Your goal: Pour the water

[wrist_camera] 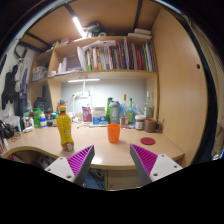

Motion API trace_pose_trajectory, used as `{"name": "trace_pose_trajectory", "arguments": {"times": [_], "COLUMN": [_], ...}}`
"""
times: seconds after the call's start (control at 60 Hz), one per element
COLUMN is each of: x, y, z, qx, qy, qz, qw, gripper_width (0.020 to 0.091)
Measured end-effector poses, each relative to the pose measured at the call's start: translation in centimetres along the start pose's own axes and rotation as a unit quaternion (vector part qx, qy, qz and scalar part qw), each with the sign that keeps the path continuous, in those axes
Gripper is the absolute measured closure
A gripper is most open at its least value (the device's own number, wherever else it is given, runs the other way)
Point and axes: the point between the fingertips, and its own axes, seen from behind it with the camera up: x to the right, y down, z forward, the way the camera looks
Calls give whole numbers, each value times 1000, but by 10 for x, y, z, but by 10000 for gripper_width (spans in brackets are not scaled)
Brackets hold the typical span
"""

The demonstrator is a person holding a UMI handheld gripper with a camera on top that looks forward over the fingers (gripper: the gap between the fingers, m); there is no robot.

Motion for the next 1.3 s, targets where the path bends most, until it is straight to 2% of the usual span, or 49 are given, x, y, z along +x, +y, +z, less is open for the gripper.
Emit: {"name": "trace_pose_trajectory", "arguments": {"times": [0.183, 0.317, 0.533, 0.667, 0.867, 1.017, 1.083, 1.117, 1.167, 1.3], "x": [7, 0, -95, -162, -224, -224, -221, -216, -215, -213], "y": [11, 22, 43, 26, 22, 17, 13, 12, 11, 11], "z": [9, 9, 28, 66, 142, 182, 191, 195, 197, 199], "qx": [-11, -17, -3, 29, 45, 50, 49, 50, 48, 46], "qy": [15, -3, -79, -110, -97, -56, -48, -47, -37, -33], "qz": [10, -2, -28, -22, -43, -63, -52, -51, -48, -36], "qw": [1000, 1000, 996, 993, 993, 995, 996, 996, 997, 998], "gripper_width": [296, 302, 302, 300, 304, 305, 348, 419, 563, 643]}}
